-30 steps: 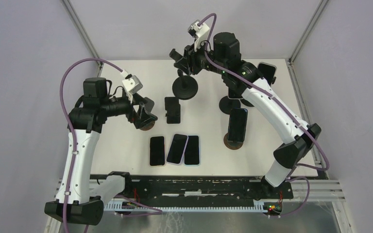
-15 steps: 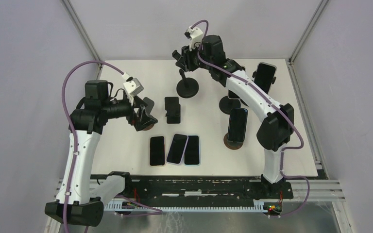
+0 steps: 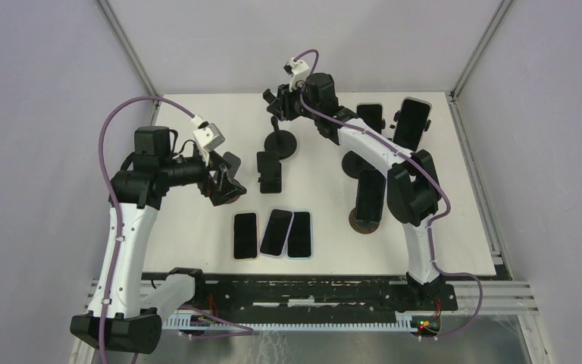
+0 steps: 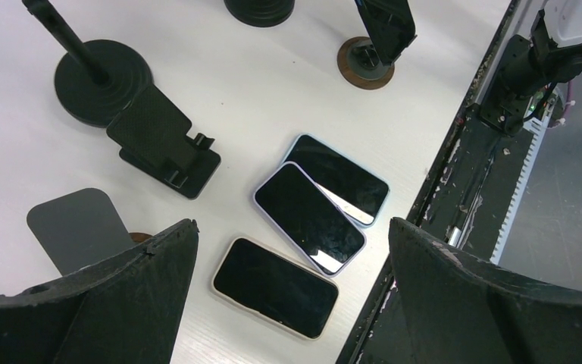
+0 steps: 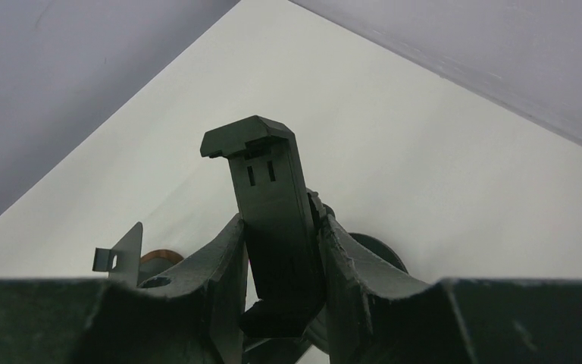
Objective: Remove the phone from the phone stand
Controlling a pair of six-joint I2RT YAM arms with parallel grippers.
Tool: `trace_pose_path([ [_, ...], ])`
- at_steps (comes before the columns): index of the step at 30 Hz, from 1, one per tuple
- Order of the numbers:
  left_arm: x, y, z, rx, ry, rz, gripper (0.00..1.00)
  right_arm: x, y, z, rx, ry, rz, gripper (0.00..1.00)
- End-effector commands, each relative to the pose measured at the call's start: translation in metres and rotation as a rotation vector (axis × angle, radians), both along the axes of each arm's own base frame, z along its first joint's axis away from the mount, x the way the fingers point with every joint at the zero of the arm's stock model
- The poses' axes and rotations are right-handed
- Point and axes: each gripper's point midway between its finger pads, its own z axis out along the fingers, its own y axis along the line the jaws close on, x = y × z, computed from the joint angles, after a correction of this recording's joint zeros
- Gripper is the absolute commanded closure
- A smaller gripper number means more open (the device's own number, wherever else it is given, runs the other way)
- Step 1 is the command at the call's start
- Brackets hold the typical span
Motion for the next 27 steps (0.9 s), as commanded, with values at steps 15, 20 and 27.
trace_pose_path([
  [15,0.001,-0.002,-0.011,0.0,0.011,-0.026,0.0,0.033,-0.004,0.027,0.094,-0.169,-0.056,0.94],
  [20,0.001,-0.001,-0.014,0.003,0.02,-0.026,0.0,0.031,-0.015,0.028,0.059,-0.163,-0.067,0.26],
  [27,0.0,-0.001,-0.012,0.005,0.01,-0.03,0.0,0.01,-0.052,0.074,-0.012,-0.184,-0.099,0.02],
])
